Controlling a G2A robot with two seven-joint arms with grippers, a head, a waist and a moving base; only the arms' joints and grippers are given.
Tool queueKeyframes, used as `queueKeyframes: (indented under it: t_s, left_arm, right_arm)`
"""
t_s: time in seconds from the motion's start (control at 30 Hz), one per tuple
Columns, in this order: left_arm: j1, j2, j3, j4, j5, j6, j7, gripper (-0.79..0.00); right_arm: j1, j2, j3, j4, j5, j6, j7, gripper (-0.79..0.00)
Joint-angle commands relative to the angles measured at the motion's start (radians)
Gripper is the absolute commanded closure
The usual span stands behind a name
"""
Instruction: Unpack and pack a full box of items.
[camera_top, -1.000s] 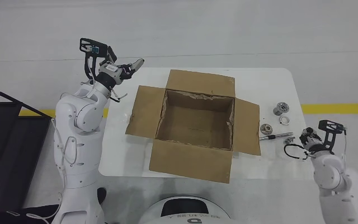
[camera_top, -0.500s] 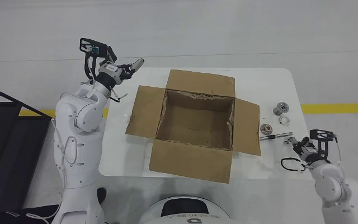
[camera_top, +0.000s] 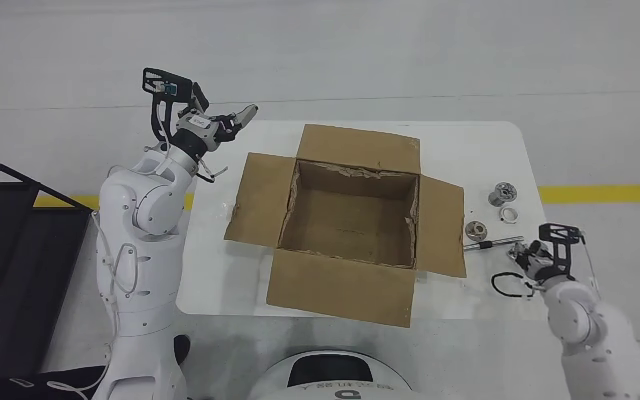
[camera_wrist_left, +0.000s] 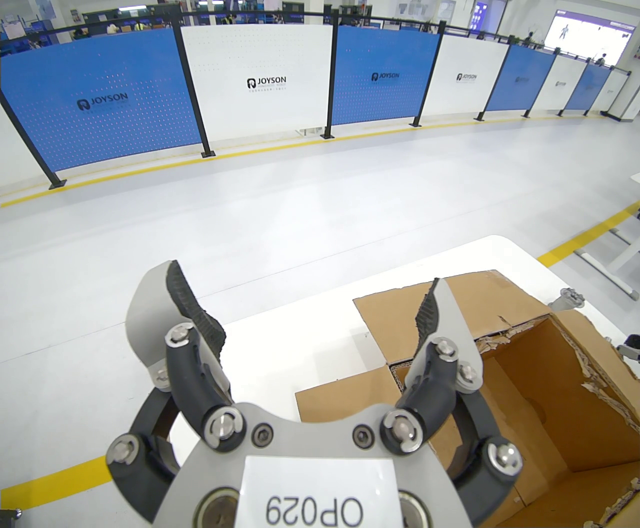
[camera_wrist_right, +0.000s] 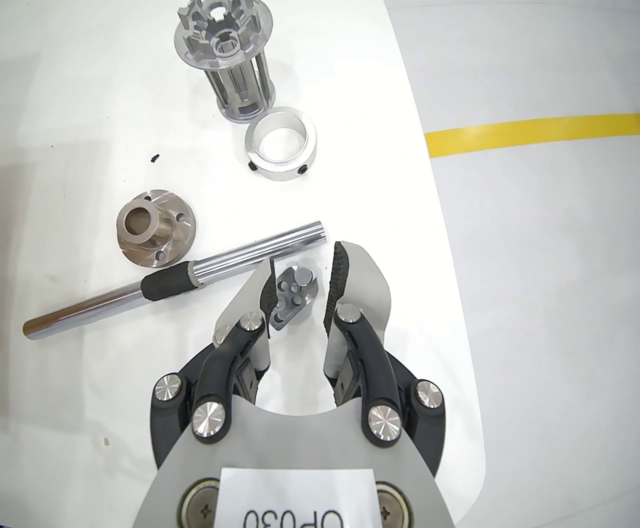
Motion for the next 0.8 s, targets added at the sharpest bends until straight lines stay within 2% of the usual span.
queueKeyframes:
  t_s: [0.0,0.07,0.3,0.53,0.63,0.77]
  left_arm:
    - [0.000,0.000,-0.001,0.000,-0.001,0.000,0.000,-0.785]
    - [0.000,0.000,-0.001,0.000,-0.001,0.000,0.000,-0.785]
    - [0.000,0.000,-0.001,0.000,-0.001,0.000,0.000,-0.785]
    - [0.000,0.000,-0.001,0.000,-0.001,0.000,0.000,-0.785]
    - [0.000,0.000,-0.001,0.000,-0.001,0.000,0.000,-0.785]
    - [0.000,0.000,-0.001,0.000,-0.001,0.000,0.000,-0.785]
  right_arm:
    - [0.003,-0.001,-0.002,0.002,-0.004,0.002,0.001,-0.114]
    - [0.005,-0.002,-0.003,0.003,-0.006,0.003,0.002,0.000]
    - [0.000,-0.006,0.023,0.004,0.051,-0.023,-0.018,0.000]
    - [-0.046,-0.016,0.112,-0.039,0.333,-0.148,-0.067,0.000]
    - [-0.062,-0.019,0.139,-0.048,0.478,-0.209,-0.027,0.000]
    - [-0.066,-0.018,0.146,-0.051,0.509,-0.224,0.002,0.000]
